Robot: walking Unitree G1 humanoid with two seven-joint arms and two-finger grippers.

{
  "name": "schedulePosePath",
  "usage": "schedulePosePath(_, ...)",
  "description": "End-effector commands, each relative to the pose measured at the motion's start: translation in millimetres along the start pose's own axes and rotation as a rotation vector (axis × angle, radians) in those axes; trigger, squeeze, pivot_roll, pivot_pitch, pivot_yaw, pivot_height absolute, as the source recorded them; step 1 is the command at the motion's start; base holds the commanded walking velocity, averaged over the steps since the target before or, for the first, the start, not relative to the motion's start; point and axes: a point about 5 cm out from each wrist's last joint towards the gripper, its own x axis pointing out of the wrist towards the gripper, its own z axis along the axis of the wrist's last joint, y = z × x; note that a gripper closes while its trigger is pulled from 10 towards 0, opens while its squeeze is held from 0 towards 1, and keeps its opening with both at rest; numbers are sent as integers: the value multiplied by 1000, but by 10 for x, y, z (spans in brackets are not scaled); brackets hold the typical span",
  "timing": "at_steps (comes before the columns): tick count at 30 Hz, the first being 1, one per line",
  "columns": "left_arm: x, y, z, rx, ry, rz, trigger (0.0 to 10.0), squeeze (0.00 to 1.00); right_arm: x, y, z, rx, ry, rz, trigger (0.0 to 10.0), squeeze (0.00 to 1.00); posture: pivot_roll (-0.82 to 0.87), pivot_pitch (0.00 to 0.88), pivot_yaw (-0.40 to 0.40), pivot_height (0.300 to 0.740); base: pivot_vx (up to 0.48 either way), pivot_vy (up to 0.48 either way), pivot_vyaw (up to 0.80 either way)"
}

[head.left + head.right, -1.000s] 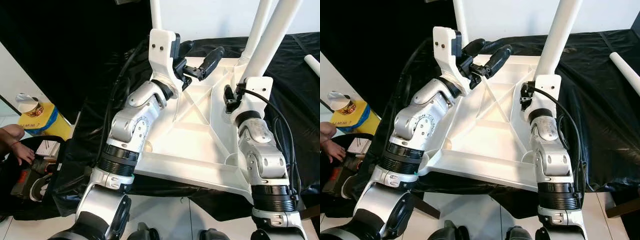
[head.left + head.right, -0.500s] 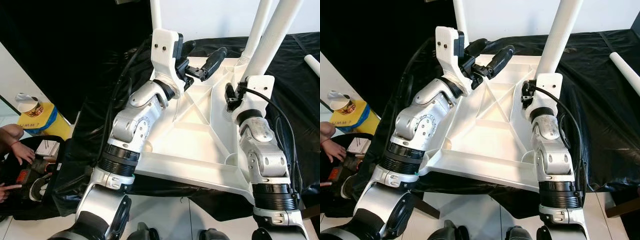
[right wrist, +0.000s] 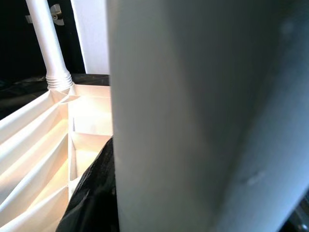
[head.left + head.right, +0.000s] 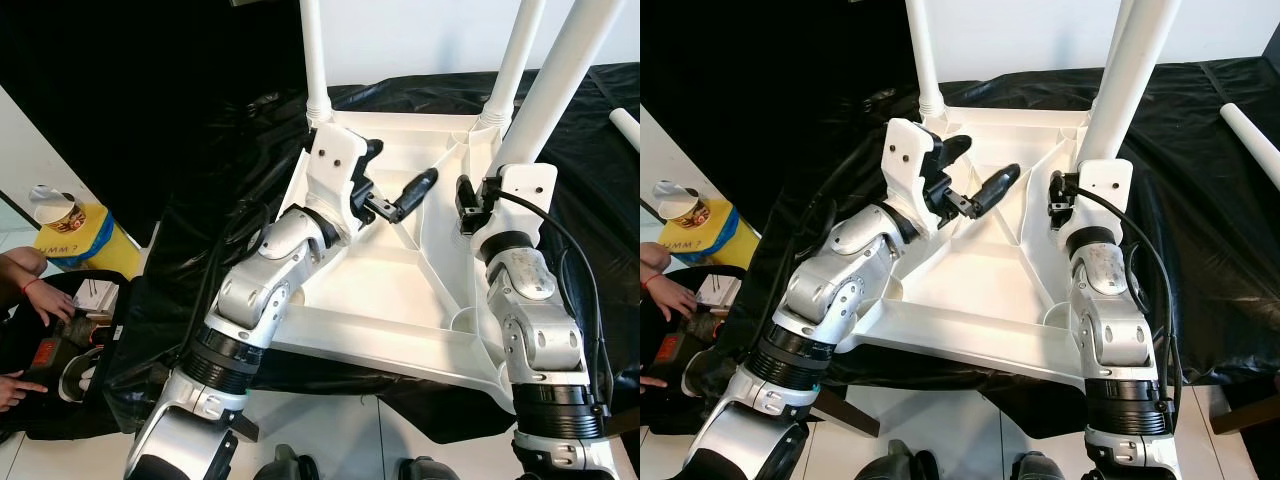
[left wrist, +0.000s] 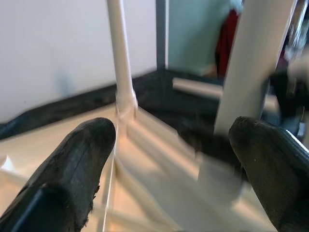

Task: Building children table

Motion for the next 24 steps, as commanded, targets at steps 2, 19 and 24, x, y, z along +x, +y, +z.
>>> schedulePosePath(2,-79,-201,-170,58,73,-265,10000,0,-30,-12,19,-12,-19,6,10000,0,-113,149,83,740,0,0,0)
schedulePosePath(19,-281,-388,-534,106,231,-438,10000,0,0,-151,-29,10,-21,-66,10000,0,-119,104,67,740,0,0,0)
schedulePosePath(24,-322,-394,-547,81,242,-468,10000,0,35,-522,-19,15,-24,-271,10000,0,-107,110,59,740,0,0,0)
